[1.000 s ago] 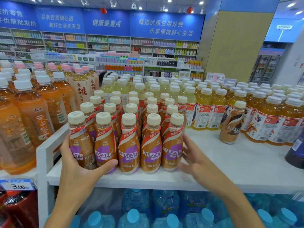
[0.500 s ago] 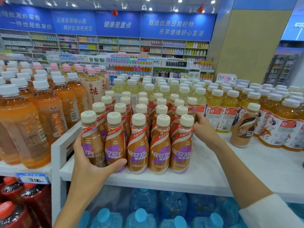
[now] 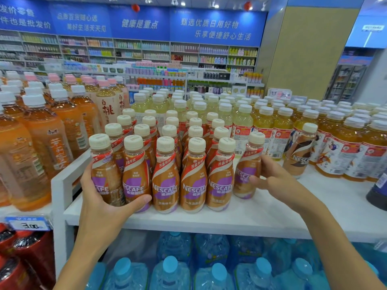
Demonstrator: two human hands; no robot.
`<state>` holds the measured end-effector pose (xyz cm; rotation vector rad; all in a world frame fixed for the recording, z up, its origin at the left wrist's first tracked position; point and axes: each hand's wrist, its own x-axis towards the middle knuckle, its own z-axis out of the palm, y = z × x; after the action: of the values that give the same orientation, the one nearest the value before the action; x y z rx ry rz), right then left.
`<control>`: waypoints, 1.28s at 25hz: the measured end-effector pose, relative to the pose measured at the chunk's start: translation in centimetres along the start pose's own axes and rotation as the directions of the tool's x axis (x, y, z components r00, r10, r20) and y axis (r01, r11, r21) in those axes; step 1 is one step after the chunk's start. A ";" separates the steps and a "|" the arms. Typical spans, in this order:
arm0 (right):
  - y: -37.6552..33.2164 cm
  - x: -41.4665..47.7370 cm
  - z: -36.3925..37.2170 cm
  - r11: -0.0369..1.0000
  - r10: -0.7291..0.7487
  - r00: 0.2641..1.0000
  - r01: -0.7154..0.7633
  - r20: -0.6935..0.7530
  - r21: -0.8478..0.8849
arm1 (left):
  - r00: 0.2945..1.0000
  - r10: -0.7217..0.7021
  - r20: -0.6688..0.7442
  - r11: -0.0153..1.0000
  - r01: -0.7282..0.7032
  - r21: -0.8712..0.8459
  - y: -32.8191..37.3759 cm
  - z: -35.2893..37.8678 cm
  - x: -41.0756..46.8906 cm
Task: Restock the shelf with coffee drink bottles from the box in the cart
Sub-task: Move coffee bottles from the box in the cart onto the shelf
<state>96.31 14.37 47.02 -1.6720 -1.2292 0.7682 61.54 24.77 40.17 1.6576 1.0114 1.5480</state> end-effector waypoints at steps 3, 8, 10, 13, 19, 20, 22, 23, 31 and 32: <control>0.4 -3.1 0.6 0.990 -0.060 0.997 0.053 0.048 0.133 | 1.000 0.011 -0.001 1.000 -0.011 -0.003 0.1 0.1 0.0; 1.7 -4.1 2.8 0.993 -0.119 0.980 0.119 -0.158 -0.009 | 1.000 0.010 0.016 1.000 -0.010 0.008 -0.1 -0.1 0.1; 1.8 -4.1 2.5 0.992 -0.118 0.980 0.122 -0.160 0.014 | 1.000 -0.001 0.017 1.000 0.001 0.023 -0.3 -0.2 0.2; 2.1 -4.1 2.3 0.991 -0.115 0.987 0.122 -0.110 0.056 | 1.000 -0.023 0.020 0.999 0.022 0.028 -0.3 -0.2 0.1; 2.8 -4.4 3.9 0.984 -0.139 0.966 0.160 -0.217 0.083 | 0.999 -0.031 -0.004 0.998 0.032 0.053 -0.3 0.1 -0.4; 2.9 -4.4 4.1 0.983 -0.144 0.959 0.166 -0.243 0.074 | 0.999 -0.034 -0.007 0.998 0.035 0.056 -0.3 0.1 -0.4; 3.0 -4.4 4.4 0.984 -0.147 0.950 0.170 -0.274 0.060 | 0.999 -0.036 -0.009 0.998 0.036 0.058 -0.2 0.2 -0.4; 3.1 -4.4 4.6 0.984 -0.147 0.949 0.170 -0.280 0.058 | 0.999 -0.036 -0.011 0.997 0.037 0.060 -0.1 0.2 -0.4; 3.0 -4.4 4.9 0.986 -0.139 0.957 0.159 -0.256 0.059 | 0.994 -0.066 -0.087 0.991 0.076 0.111 0.1 0.9 -1.1; 3.0 -4.3 5.1 0.985 -0.131 0.962 0.153 -0.239 0.078 | 0.994 -0.071 -0.087 0.990 0.081 0.116 0.4 1.2 -1.4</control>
<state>91.70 11.46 42.14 -1.5289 -1.1155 0.5183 62.72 23.42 39.75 1.6258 1.2180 1.5429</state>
